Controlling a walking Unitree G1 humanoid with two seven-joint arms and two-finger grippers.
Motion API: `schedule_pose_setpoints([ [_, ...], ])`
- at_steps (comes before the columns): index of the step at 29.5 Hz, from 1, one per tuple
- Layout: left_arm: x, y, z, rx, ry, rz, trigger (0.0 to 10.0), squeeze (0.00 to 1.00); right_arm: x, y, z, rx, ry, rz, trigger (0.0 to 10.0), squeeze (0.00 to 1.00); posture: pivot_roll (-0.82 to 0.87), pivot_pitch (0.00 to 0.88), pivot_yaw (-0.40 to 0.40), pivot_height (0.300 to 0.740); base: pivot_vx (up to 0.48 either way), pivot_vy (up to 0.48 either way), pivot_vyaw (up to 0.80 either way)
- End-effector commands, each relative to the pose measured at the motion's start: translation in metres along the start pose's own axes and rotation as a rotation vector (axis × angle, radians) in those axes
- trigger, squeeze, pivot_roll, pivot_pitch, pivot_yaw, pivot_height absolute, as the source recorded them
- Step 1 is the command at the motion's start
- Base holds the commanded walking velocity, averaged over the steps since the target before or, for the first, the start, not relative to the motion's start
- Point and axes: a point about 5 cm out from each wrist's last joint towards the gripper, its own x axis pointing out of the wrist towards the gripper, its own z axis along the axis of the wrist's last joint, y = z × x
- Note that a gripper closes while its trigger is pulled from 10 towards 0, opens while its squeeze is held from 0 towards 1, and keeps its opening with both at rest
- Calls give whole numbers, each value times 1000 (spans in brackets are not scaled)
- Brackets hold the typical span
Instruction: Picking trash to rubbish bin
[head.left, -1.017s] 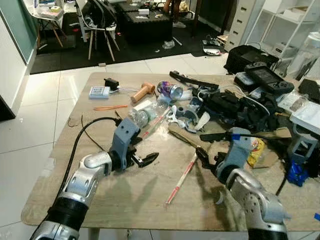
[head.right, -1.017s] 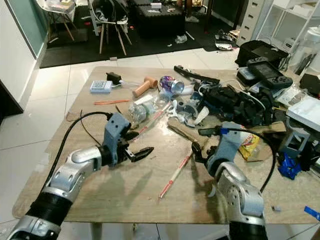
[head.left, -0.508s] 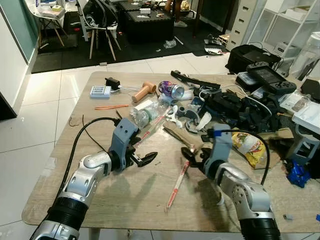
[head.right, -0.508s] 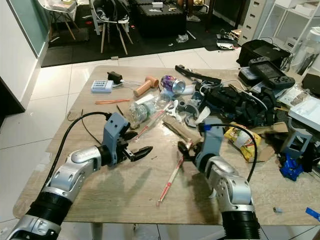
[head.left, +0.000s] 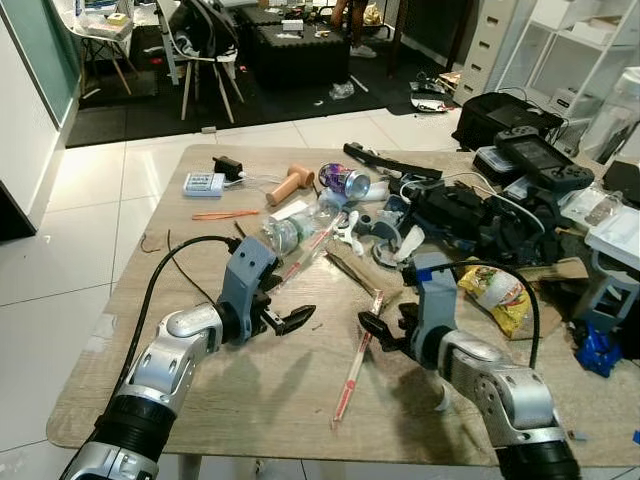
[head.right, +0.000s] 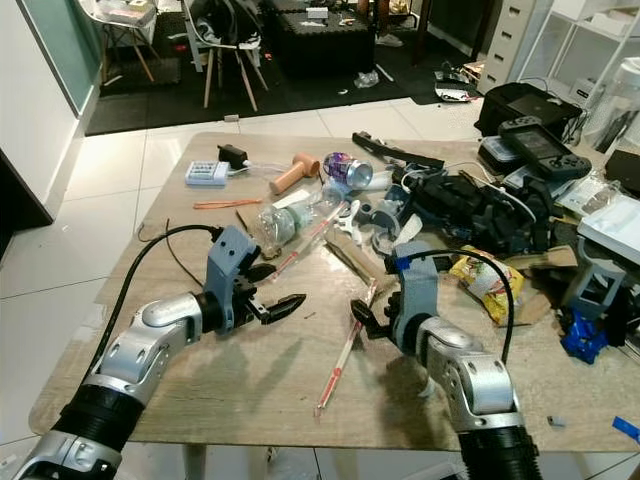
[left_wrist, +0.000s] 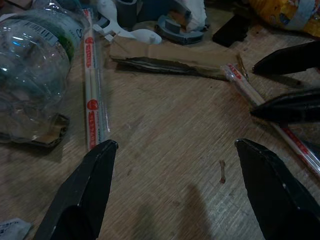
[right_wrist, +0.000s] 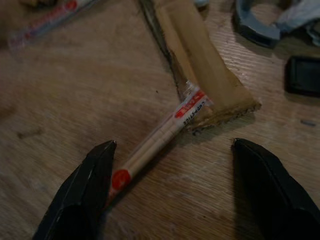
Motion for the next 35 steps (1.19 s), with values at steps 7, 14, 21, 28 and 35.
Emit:
schedule_pose_setpoints([
  [7, 2, -4, -3, -17, 0, -18, 10000, 1000, -3, 2, -33, -143, 212, -3, 10000, 0, -99, 100, 18, 740, 0, 0, 0],
  [14, 2, -4, -3, -10, 3, -17, 10000, 1000, -4, 2, -35, -145, 225, -2, 10000, 0, -98, 99, 18, 740, 0, 0, 0],
  [21, 4, -4, -2, 16, 6, -24, 10000, 1000, -2, 3, -39, -102, 225, 4, 10000, 0, -101, 86, 21, 740, 0, 0, 0],
  [28, 5, -4, -2, 29, 12, -39, 10000, 1000, -1, 5, -45, 61, 227, 15, 0, 0, -98, 69, 25, 740, 0, 0, 0],
  [35, 4, -4, -2, 35, 15, -48, 10000, 1000, -2, 7, -48, 120, 234, 32, 0, 0, -97, 56, 22, 740, 0, 0, 0],
])
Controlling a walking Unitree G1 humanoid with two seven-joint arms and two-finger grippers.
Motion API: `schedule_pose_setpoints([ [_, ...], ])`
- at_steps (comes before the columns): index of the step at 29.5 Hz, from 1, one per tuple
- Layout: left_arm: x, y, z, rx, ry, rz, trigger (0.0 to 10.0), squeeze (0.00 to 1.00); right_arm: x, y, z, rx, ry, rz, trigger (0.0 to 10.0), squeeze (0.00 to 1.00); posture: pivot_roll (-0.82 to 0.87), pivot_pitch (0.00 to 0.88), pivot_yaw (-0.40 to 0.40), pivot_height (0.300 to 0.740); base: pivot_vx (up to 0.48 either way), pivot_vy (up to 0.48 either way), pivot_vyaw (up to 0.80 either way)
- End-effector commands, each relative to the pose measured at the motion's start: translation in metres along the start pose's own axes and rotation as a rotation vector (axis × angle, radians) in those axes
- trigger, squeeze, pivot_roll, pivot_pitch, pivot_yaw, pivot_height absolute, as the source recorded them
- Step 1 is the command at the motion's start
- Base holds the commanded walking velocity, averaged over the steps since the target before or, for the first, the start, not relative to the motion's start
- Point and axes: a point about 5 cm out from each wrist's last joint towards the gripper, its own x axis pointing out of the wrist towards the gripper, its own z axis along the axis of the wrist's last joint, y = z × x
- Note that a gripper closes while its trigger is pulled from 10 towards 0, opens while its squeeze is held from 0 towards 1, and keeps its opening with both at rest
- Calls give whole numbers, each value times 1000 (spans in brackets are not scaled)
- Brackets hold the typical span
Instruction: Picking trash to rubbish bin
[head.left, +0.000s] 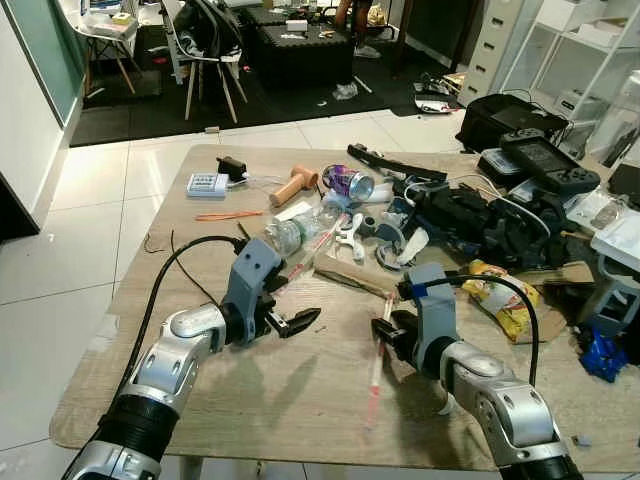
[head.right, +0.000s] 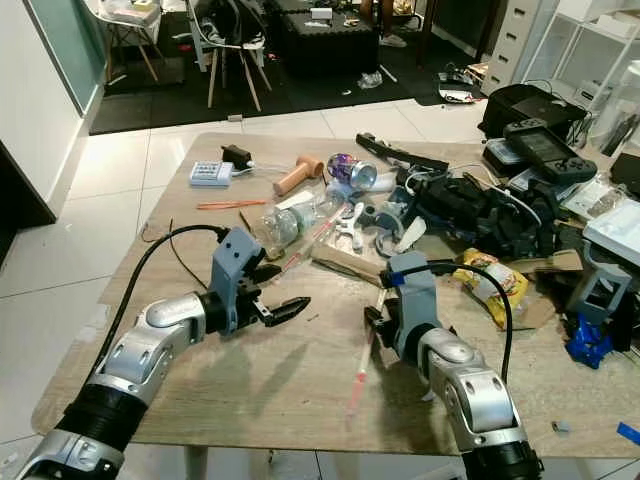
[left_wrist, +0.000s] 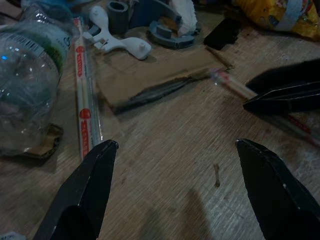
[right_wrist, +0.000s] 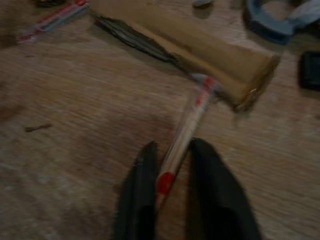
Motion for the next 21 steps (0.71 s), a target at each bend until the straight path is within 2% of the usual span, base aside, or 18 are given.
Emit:
schedule_pose_setpoints([
  [1, 1, 0, -3, 8, 20, -11, 10000, 1000, 3, -1, -22, 46, 97, 4, 0, 0, -97, 56, 22, 740, 0, 0, 0],
  [14, 0, -3, -5, 7, 24, -45, 10000, 1000, 1, 2, -13, 91, 66, 25, 0, 0, -95, 56, 24, 740, 0, 0, 0],
  [17, 0, -1, -3, -5, 10, -30, 10000, 1000, -3, 9, 16, 147, -77, 96, 0, 0, -95, 58, 25, 740, 0, 0, 0],
  [20, -1, 0, -3, -9, 4, -23, 10000, 1000, -6, 10, 24, 154, -118, 115, 0, 0, -95, 58, 25, 740, 0, 0, 0],
  [21, -1, 1, -1, -15, -6, -16, 10000, 1000, -9, 12, 36, 170, -175, 143, 0, 0, -96, 61, 27, 740, 0, 0, 0],
])
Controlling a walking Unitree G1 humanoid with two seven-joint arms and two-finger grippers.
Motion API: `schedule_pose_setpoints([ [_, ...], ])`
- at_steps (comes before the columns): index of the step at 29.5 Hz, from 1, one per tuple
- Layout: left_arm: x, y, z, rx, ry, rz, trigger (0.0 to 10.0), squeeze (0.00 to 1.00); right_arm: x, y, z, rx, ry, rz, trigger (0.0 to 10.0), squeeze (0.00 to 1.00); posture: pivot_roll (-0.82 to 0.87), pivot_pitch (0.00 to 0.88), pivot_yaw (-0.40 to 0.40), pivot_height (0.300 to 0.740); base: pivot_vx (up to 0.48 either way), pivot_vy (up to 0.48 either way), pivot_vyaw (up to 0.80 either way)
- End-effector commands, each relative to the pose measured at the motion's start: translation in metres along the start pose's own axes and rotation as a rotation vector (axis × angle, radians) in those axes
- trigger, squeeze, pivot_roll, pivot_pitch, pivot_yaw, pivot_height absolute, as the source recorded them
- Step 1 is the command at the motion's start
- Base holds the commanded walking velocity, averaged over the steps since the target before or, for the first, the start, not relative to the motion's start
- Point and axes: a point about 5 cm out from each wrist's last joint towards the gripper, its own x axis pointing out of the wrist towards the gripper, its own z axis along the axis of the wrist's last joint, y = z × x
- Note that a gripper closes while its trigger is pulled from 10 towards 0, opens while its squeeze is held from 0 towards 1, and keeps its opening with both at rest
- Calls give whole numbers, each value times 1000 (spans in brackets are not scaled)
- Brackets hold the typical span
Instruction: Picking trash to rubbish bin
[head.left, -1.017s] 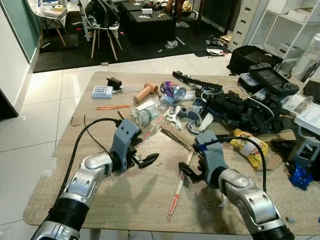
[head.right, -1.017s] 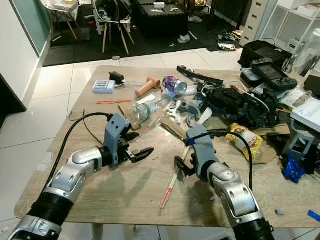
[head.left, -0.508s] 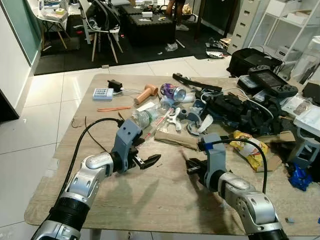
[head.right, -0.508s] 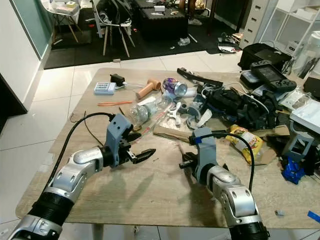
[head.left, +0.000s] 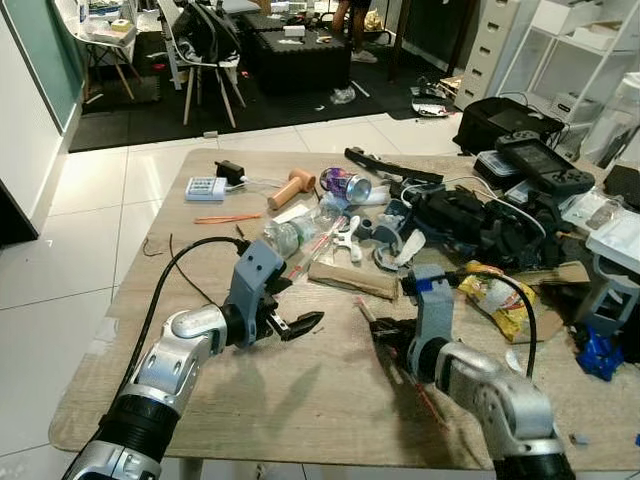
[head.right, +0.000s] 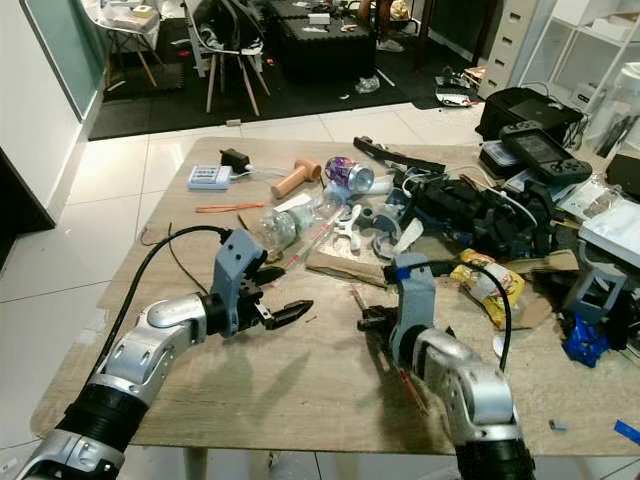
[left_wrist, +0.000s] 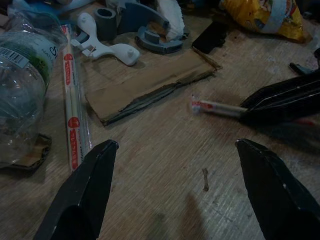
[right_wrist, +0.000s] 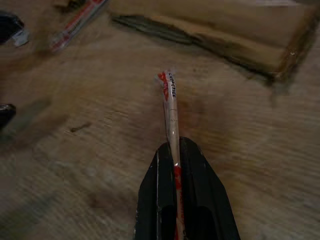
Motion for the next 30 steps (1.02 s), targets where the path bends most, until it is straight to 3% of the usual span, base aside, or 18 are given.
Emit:
schedule_pose_setpoints([
  [1, -1, 2, -2, -16, 1, 12, 10000, 1000, -2, 4, 6, 21, -35, 29, 0, 0, -96, 61, 27, 740, 0, 0, 0],
  [3, -1, 3, 0, -25, -11, 17, 10000, 1000, -5, 10, 24, 53, -113, 82, 0, 0, -96, 63, 27, 740, 0, 0, 0],
  [4, -1, 4, 3, -34, -25, 20, 10000, 1000, -12, 19, 50, 78, -226, 165, 0, 0, -96, 64, 26, 740, 0, 0, 0],
  [5, -1, 4, 3, -34, -25, 20, 10000, 1000, -12, 19, 50, 78, -226, 165, 0, 0, -96, 64, 26, 740, 0, 0, 0],
  [6, -1, 5, 6, -43, -39, 22, 10000, 1000, -19, 26, 70, 77, -311, 224, 0, 0, -96, 65, 26, 740, 0, 0, 0],
  [9, 0, 6, 11, -51, -63, 34, 10000, 1000, -29, 34, 91, 34, -396, 274, 0, 0, -97, 66, 26, 740, 0, 0, 0],
  [10, -1, 8, 15, -54, -86, 53, 10000, 1000, -32, 36, 96, 8, -418, 277, 784, 0, -100, 69, 27, 740, 0, 0, 0],
  [12, -1, 8, 15, -54, -86, 53, 10000, 1000, -32, 36, 96, 8, -418, 277, 784, 0, -100, 69, 27, 740, 0, 0, 0],
  [13, -2, 11, 20, -67, -120, 93, 10000, 1000, -35, 39, 102, -27, -451, 269, 3961, 0, -101, 71, 27, 740, 0, 0, 0],
  [14, -3, 16, 27, -83, -161, 152, 10000, 1000, -38, 41, 107, -61, -482, 255, 9451, 0, -104, 70, 23, 740, 0, 0, 0],
  [15, -3, 16, 27, -83, -161, 152, 10000, 1000, -38, 41, 107, -61, -482, 255, 9451, 0, -104, 70, 23, 740, 0, 0, 0],
  [16, -5, 22, 34, -84, -197, 228, 10000, 1000, -41, 41, 114, -140, -544, 208, 10000, 0, -104, 71, 22, 740, 0, 0, 0],
  [18, -9, 32, 42, -41, -225, 356, 10000, 976, -40, 37, 120, -281, -597, 70, 10000, 0, -105, 71, 18, 740, 0, 0, 0],
  [19, -11, 33, 48, -45, -270, 393, 10000, 871, -37, 33, 119, -342, -596, 5, 10000, 0, -104, 70, 14, 740, 0, 0, 0],
  [21, -17, 29, 59, -95, -396, 381, 10000, 835, -32, 26, 117, -410, -606, -102, 10000, 0, -101, 71, 6, 740, 0, 0, 0],
  [27, -24, 21, 56, -125, -439, 369, 10000, 824, -31, 25, 115, -496, -636, -185, 10000, 0, -96, 74, -5, 740, 0, 0, 0],
  [29, -29, 24, 50, -113, -424, 482, 10000, 573, -32, 23, 113, -534, -679, -234, 10000, 0, -93, 79, -12, 740, 0, 0, -225],
  [30, -32, 25, 47, -89, -409, 548, 10000, 522, -32, 20, 111, -516, -686, -245, 10000, 0, -91, 78, -16, 740, 0, 0, -800],
])
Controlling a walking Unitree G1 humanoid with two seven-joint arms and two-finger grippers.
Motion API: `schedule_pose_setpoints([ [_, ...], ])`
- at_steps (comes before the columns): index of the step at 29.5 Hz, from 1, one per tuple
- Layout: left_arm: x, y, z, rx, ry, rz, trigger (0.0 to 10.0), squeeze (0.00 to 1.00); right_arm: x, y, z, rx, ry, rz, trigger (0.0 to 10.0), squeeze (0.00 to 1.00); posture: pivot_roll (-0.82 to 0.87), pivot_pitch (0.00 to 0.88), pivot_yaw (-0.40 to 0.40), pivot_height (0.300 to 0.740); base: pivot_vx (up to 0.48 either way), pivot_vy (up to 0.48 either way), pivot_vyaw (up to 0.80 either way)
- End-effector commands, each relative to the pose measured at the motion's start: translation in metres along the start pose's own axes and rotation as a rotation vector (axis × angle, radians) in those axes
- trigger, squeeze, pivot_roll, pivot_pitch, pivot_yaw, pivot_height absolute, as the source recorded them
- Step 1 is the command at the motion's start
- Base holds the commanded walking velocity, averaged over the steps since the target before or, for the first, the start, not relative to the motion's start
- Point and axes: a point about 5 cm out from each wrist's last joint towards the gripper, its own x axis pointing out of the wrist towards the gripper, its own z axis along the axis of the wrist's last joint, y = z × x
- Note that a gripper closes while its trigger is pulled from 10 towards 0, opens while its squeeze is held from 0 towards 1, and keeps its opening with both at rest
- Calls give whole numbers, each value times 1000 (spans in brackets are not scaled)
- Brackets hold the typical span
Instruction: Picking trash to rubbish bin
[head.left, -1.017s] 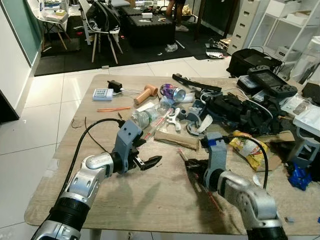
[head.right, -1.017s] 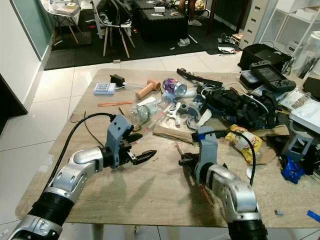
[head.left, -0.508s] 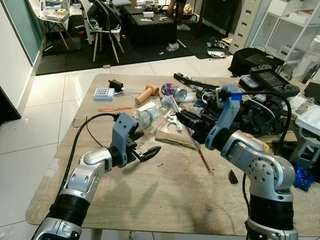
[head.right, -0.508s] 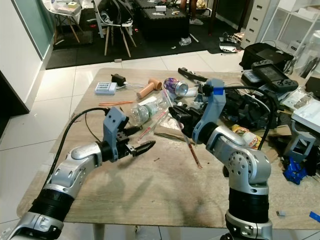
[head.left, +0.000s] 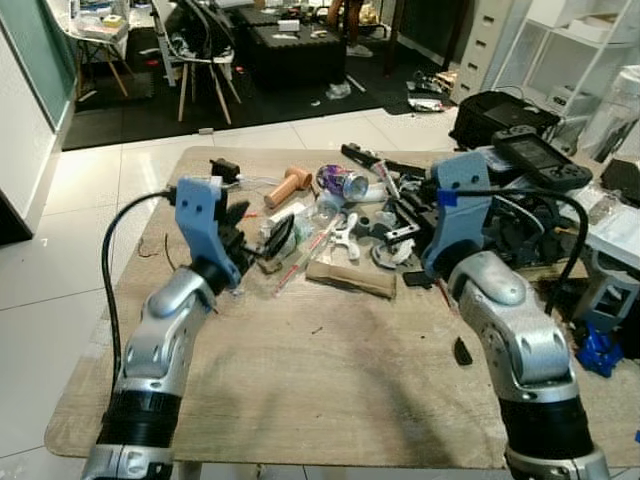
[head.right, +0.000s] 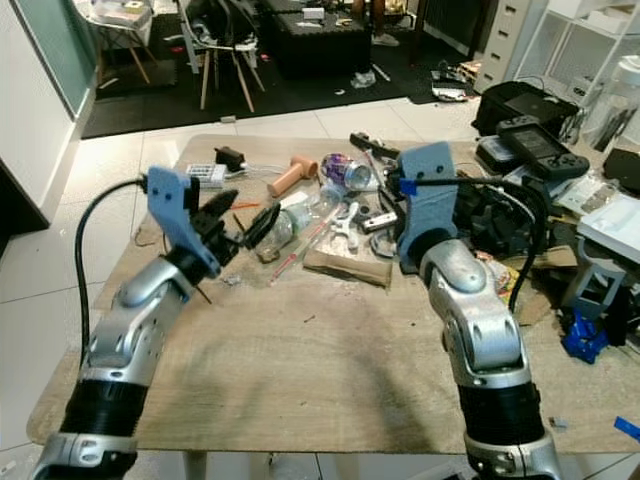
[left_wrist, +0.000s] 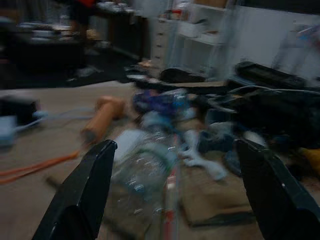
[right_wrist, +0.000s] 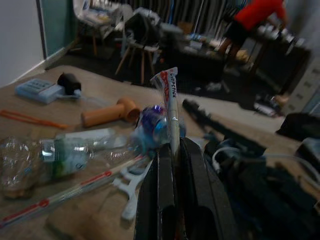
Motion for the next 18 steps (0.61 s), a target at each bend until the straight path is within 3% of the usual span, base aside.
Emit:
schedule_pose_setpoints([
  [1, -4, 4, -3, 60, 1, 122, 10000, 420, -4, -3, -11, 1, 6, -39, 10000, 0, -88, 80, -18, 740, 0, 0, -800],
  [3, -4, 5, -3, 79, -1, 152, 10000, 420, -4, -3, -14, 5, 4, -45, 10000, 0, -88, 81, -18, 740, 0, 0, -800],
  [4, -4, 4, -3, 93, -9, 164, 10000, 114, -4, -3, -16, 11, -4, -57, 10000, 0, -91, 80, -18, 740, 0, 0, -800],
  [6, -4, 3, -2, 102, -15, 169, 10000, 114, -4, -2, -17, 14, -11, -65, 10000, 0, -91, 80, -18, 740, 0, 0, -800],
  [7, -4, 2, -1, 102, -28, 173, 10000, 0, -4, -1, -18, 15, -15, -67, 10000, 0, -91, 80, -19, 740, 0, 0, -800],
  [18, 4, -5, 9, 95, -81, 224, 10000, 0, -1, 7, -17, -5, -59, -40, 10000, 0, -94, 78, -22, 740, 0, 0, -800],
])
